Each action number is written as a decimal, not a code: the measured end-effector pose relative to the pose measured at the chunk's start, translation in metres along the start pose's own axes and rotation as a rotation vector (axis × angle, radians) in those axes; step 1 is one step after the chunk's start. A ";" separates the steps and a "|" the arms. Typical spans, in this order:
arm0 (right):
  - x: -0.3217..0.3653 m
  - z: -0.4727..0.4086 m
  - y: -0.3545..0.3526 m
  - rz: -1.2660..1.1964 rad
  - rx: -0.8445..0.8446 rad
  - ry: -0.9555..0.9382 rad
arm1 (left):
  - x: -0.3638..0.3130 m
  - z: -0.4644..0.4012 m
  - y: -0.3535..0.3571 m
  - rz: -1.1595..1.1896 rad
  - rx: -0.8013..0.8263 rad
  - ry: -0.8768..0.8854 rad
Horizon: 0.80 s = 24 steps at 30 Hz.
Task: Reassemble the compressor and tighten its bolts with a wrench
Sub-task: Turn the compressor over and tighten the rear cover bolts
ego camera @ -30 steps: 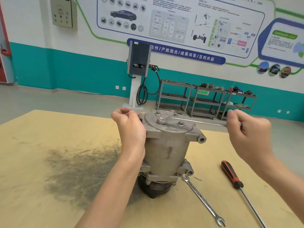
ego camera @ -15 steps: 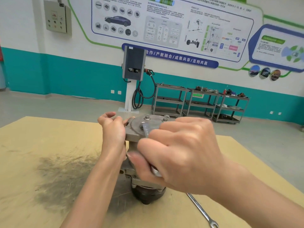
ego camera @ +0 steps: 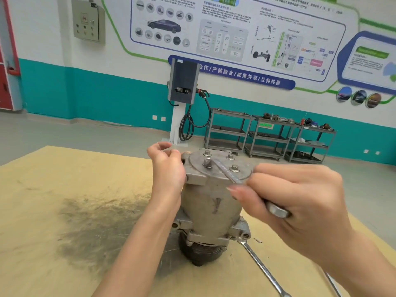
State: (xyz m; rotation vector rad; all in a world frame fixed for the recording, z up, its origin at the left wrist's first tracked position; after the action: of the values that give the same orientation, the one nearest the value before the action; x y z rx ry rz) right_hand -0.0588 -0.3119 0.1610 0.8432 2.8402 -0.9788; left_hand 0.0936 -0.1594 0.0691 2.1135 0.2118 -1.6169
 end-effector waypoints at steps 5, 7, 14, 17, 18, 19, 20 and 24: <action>-0.004 -0.011 -0.016 -0.008 -0.093 -0.058 | 0.000 0.001 0.000 0.010 0.011 -0.010; -0.015 -0.015 -0.017 -0.047 -0.127 -0.027 | 0.000 0.001 0.000 0.009 0.016 -0.016; -0.054 0.001 0.006 -0.114 -0.110 0.005 | 0.001 0.002 0.002 0.047 0.024 -0.027; -0.061 0.011 0.014 -0.086 -0.121 -0.004 | 0.002 0.002 0.003 0.062 0.030 -0.030; -0.063 0.012 0.015 -0.087 -0.130 -0.006 | 0.002 0.002 0.003 0.063 0.032 -0.031; -0.064 0.012 0.015 -0.092 -0.136 -0.005 | 0.002 0.002 0.003 0.063 0.033 -0.033; -0.065 0.011 0.016 -0.100 -0.140 -0.001 | 0.002 0.002 0.003 0.064 0.033 -0.034; -0.067 0.009 0.013 -0.157 -0.139 0.040 | 0.002 0.002 0.002 0.058 0.035 -0.035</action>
State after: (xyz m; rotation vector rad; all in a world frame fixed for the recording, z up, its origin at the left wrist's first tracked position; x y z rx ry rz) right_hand 0.0038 -0.3412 0.1591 0.6433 3.0044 -0.7744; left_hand 0.0932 -0.1626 0.0677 2.0954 0.1105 -1.6338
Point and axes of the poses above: each hand's wrist, its own z-axis away from the middle knuckle, its own y-axis out of the palm, x = y × z, the point moved 6 cm from there along -z, towards the middle knuckle, and after that the axes turned 9 degrees about -z, right-handed, at the moved point
